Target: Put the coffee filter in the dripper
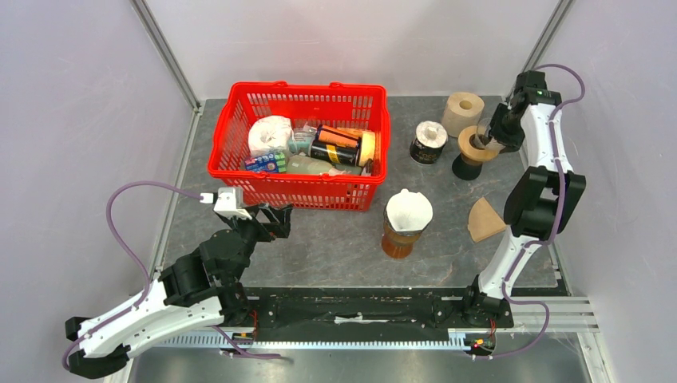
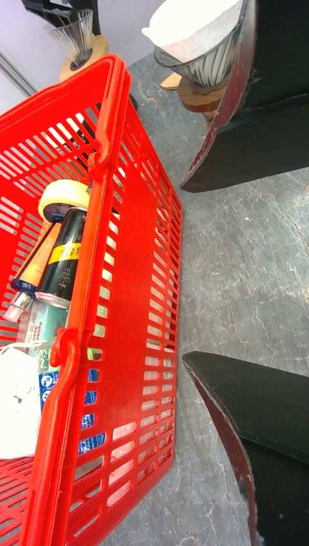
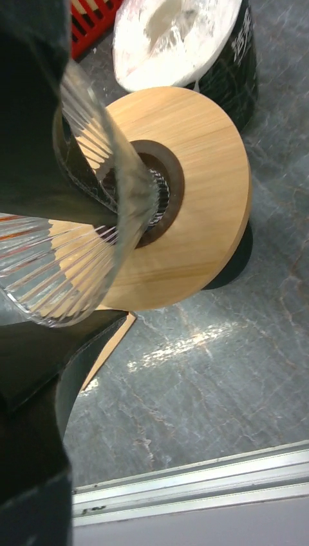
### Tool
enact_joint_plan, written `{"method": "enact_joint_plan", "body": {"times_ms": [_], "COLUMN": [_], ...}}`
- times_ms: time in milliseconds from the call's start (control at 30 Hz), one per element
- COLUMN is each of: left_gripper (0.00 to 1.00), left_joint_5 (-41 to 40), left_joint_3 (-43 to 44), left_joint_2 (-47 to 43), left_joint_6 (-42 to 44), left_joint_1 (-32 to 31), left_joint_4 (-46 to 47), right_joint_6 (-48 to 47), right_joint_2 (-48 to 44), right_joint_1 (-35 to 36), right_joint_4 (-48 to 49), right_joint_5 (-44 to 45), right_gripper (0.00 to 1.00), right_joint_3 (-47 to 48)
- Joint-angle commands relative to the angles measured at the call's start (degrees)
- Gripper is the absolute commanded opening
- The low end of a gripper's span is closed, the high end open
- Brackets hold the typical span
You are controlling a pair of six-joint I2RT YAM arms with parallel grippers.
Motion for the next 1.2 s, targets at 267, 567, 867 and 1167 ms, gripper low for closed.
{"method": "enact_joint_plan", "body": {"times_ms": [267,567,867,1167], "left_gripper": [1.00,1.00,1.00,1.00], "left_joint_5": [3.0,8.9,13.3,15.7], "left_joint_3": [3.6,15.8,22.8,28.4], "left_joint_2": [4.1,20.0,31.2,38.8], "left_joint_6": [0.3,5.5,8.0,8.7], "left_joint_1": [0.0,0.0,0.0,0.1], "left_joint_4": [3.0,7.2,12.8,14.9], "right_joint_6": [-0.3,0.7,2.2,1.2], "right_joint_2": [-4.5,-7.5,-7.3,-6.8], "right_joint_1": [0.3,0.1,-1.4,-1.4], "right_joint_4": [-2.1,-1.5,-0.3,-0.5], "right_joint_5": [1.0,1.1,-4.7,-11.8], "right_gripper": [0.54,0.55,0.44,0.06], "right_joint_3": [-2.7,-2.5,-2.4,-4.4]}}
